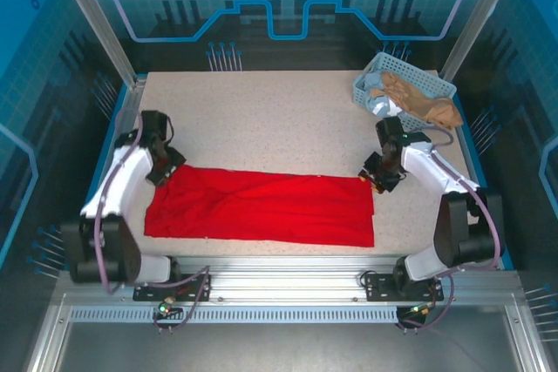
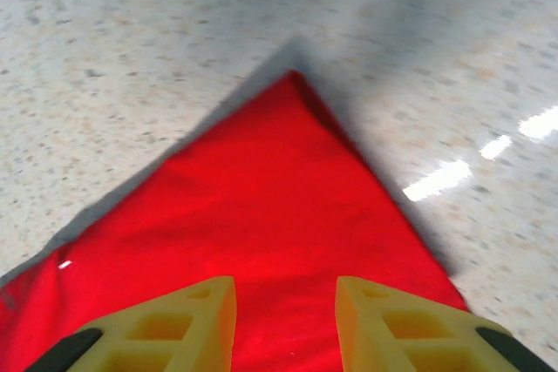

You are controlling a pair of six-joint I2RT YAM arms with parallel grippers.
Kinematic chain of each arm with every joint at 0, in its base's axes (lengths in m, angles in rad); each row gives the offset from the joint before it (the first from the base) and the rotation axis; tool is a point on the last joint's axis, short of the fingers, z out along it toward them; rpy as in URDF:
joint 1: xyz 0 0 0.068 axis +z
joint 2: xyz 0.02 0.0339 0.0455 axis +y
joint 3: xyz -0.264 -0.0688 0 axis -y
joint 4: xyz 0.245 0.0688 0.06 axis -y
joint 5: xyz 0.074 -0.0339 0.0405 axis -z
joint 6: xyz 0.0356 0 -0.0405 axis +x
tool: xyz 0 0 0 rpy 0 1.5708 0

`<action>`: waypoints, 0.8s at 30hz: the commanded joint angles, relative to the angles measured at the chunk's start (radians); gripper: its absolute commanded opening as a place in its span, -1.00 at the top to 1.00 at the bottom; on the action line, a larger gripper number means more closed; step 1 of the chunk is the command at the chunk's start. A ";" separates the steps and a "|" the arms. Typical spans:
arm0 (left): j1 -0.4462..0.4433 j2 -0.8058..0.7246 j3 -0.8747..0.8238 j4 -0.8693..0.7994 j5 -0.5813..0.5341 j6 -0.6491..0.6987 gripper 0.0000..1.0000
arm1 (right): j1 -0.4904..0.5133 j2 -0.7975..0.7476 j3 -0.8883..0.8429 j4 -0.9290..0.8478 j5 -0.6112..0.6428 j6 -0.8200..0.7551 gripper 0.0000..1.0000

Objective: Fold and stack the t-shirts

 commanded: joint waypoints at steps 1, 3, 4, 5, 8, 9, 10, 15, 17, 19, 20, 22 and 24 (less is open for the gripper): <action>0.049 0.190 0.088 0.057 0.113 0.137 -0.03 | 0.015 0.087 0.041 0.032 -0.036 -0.062 0.29; 0.056 0.267 0.152 0.013 0.067 0.169 -0.01 | 0.007 0.124 0.062 0.020 -0.036 -0.064 0.25; 0.060 0.295 0.172 0.001 0.046 0.188 -0.01 | 0.001 0.140 0.068 0.022 -0.043 -0.063 0.24; 0.066 0.312 0.182 -0.001 0.034 0.199 0.00 | -0.003 0.151 0.070 0.026 -0.050 -0.062 0.24; 0.093 0.353 0.188 0.018 0.047 0.216 -0.01 | -0.008 0.185 0.088 0.034 -0.062 -0.050 0.23; 0.098 0.365 0.191 0.025 0.047 0.223 0.00 | -0.006 0.199 0.095 0.036 -0.069 -0.044 0.23; 0.101 0.378 0.195 0.031 0.044 0.229 0.00 | -0.005 0.212 0.099 0.036 -0.077 -0.037 0.23; 0.107 0.452 0.217 0.046 0.051 0.229 0.13 | -0.006 0.282 0.098 0.025 -0.039 -0.006 0.32; 0.109 0.472 0.222 0.057 0.056 0.219 0.24 | -0.007 0.307 0.104 0.019 -0.015 -0.004 0.36; 0.110 0.501 0.231 0.059 0.056 0.214 0.49 | -0.014 0.333 0.123 -0.002 0.010 -0.007 0.44; 0.111 0.514 0.236 0.058 0.056 0.212 0.63 | -0.015 0.343 0.135 -0.015 0.027 -0.011 0.51; 0.118 0.535 0.244 0.050 0.049 0.206 0.94 | -0.022 0.362 0.167 -0.058 0.075 -0.017 0.73; 0.132 0.541 0.246 0.050 0.036 0.197 1.00 | -0.035 0.379 0.187 -0.077 0.092 -0.023 0.87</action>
